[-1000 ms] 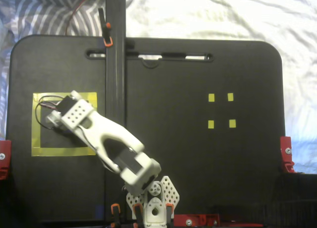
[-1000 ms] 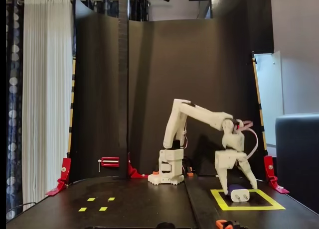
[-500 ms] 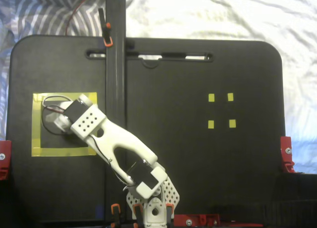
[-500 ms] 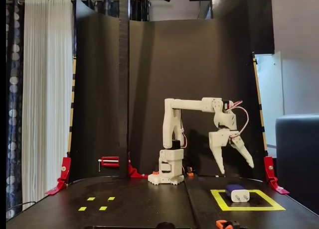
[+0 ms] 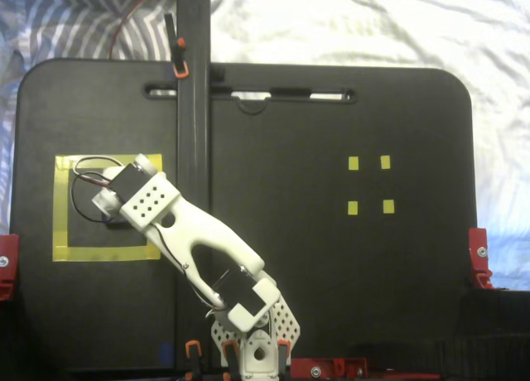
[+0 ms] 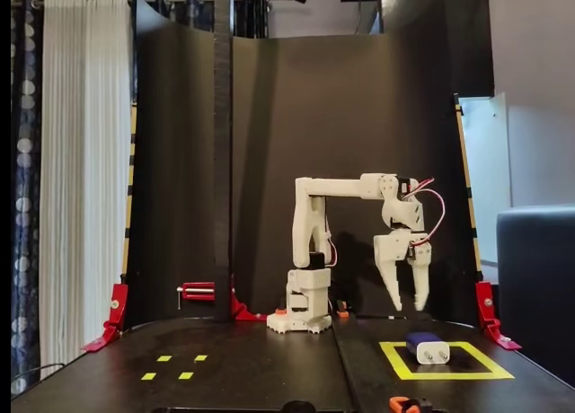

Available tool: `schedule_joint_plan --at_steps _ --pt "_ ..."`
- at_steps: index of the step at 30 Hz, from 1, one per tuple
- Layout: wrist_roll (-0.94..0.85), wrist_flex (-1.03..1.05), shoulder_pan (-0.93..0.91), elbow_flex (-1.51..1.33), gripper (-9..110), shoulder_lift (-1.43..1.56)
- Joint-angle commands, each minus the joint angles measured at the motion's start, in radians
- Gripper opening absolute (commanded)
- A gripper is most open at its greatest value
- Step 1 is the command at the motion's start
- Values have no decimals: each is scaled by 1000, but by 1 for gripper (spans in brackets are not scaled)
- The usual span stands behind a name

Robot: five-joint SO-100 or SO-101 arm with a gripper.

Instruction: Grasp a block and put it in the designated area.

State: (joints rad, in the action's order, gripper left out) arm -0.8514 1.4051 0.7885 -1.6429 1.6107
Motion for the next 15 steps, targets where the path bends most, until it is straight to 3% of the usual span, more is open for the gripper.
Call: schedule_joint_plan --at_steps 1,15 --pt "2 2 -11 49 2 46" --pt "8 -58 -106 49 0 86"
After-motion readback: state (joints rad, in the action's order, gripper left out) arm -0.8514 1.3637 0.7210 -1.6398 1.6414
